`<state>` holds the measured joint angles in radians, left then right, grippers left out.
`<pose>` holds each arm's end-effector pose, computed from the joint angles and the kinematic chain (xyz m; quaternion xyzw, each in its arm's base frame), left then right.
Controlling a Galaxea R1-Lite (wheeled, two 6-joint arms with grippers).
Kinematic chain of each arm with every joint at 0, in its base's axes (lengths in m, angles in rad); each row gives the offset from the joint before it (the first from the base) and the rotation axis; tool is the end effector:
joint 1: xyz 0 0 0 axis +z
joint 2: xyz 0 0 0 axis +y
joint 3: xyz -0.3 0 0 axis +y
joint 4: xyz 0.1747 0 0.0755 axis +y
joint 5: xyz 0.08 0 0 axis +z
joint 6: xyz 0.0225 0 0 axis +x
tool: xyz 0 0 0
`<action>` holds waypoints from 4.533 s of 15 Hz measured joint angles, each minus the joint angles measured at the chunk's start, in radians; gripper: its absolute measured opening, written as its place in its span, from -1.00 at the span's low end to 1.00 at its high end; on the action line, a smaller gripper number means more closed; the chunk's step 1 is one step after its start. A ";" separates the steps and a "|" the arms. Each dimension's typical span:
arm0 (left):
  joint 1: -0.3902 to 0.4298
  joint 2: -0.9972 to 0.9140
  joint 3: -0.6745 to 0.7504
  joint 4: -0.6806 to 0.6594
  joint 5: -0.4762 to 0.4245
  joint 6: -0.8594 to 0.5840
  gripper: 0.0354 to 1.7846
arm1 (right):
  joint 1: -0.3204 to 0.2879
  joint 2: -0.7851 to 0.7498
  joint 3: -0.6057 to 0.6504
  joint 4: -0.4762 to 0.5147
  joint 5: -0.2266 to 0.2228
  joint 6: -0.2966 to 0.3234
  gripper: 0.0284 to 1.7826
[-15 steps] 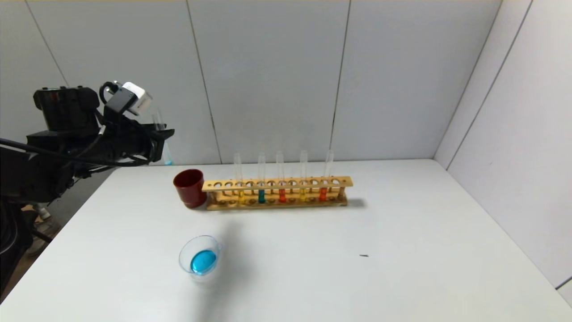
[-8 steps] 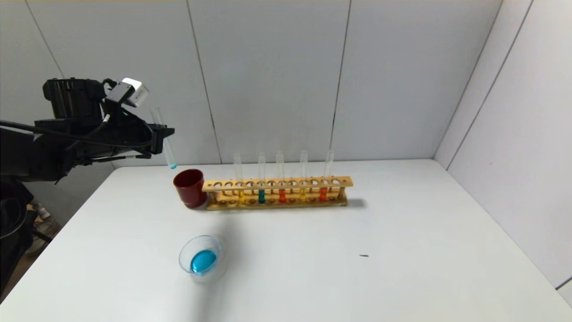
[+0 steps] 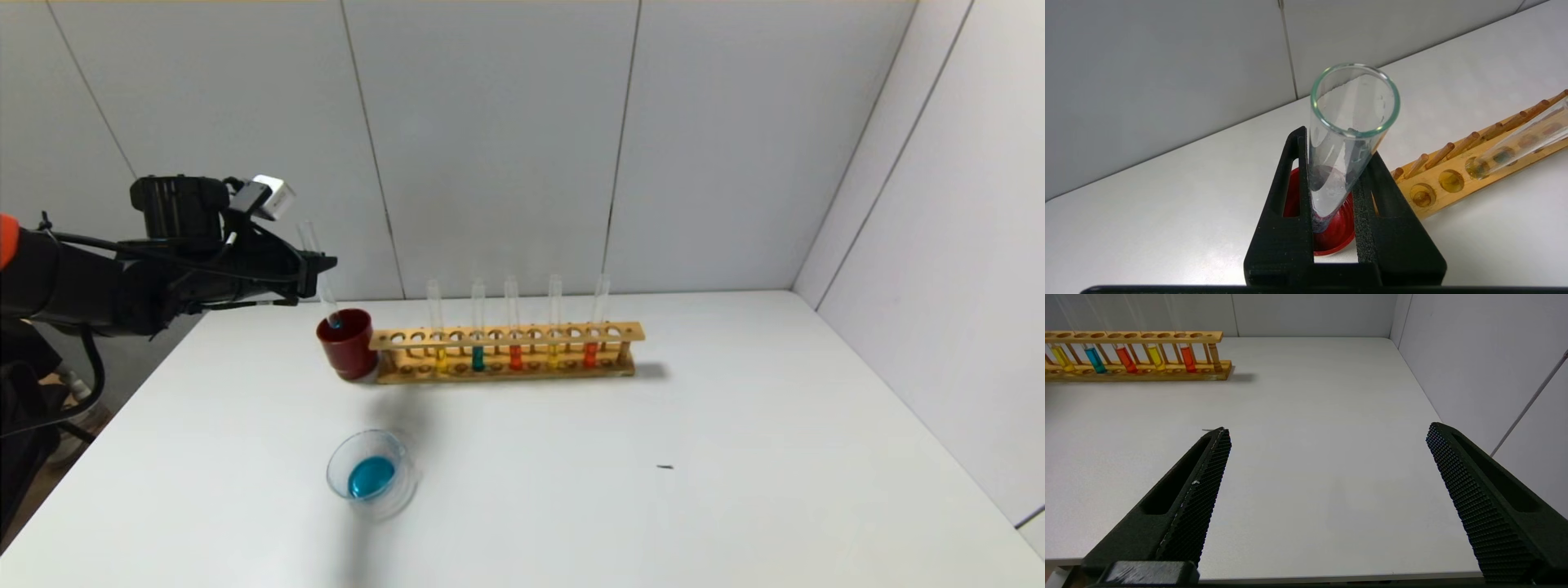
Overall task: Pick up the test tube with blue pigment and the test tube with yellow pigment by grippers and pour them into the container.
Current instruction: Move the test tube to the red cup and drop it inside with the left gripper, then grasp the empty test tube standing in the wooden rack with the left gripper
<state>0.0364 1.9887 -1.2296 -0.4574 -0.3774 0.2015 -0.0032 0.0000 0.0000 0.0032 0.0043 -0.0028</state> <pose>0.3969 0.0062 0.1787 0.0673 0.1295 -0.1817 0.9725 -0.0228 0.0002 0.0752 -0.0014 0.0016 0.0006 1.0000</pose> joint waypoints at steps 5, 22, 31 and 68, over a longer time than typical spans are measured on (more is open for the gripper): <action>0.000 0.081 -0.016 -0.057 -0.002 -0.003 -0.67 | 0.000 0.000 0.000 0.000 0.000 0.000 0.96; -0.001 0.237 -0.070 -0.062 -0.035 0.000 -0.19 | 0.000 0.000 0.000 0.000 0.000 0.000 0.96; -0.001 0.193 -0.047 -0.082 -0.026 -0.003 0.96 | 0.000 0.000 0.000 0.000 0.000 0.000 0.96; -0.259 0.274 0.067 -0.343 0.025 -0.127 0.39 | 0.000 0.000 0.000 0.000 0.000 0.000 0.96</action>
<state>-0.2221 2.2630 -1.1621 -0.8004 -0.3526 0.0740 -0.0028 0.0000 0.0000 0.0032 0.0043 -0.0028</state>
